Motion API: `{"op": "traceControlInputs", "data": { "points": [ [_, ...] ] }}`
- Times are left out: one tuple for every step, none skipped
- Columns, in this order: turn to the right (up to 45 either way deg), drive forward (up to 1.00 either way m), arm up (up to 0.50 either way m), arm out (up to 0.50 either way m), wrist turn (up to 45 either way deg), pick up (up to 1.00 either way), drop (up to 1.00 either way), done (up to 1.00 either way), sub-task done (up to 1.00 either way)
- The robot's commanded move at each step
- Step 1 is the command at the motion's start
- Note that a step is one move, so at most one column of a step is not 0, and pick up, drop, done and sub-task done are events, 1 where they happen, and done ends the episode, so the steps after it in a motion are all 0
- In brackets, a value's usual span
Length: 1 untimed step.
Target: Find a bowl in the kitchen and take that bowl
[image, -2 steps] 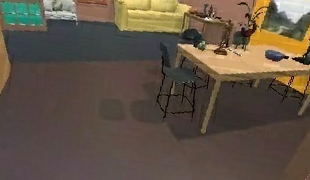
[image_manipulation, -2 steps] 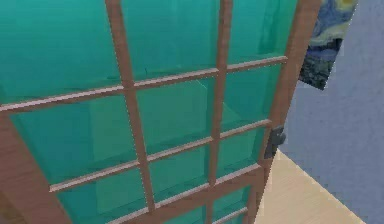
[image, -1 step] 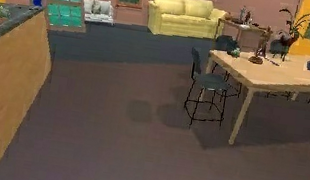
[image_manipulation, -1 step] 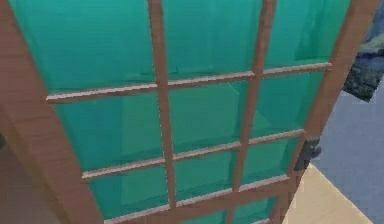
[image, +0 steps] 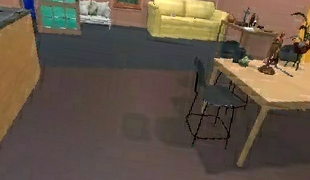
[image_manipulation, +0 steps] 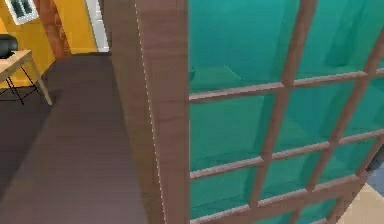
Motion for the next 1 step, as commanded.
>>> {"op": "traceControlInputs", "data": {
  "points": [
    [39.0,0.00,0.00,0.00,0.0,0.00,0.00,0.00,0.00]
  ]
}}
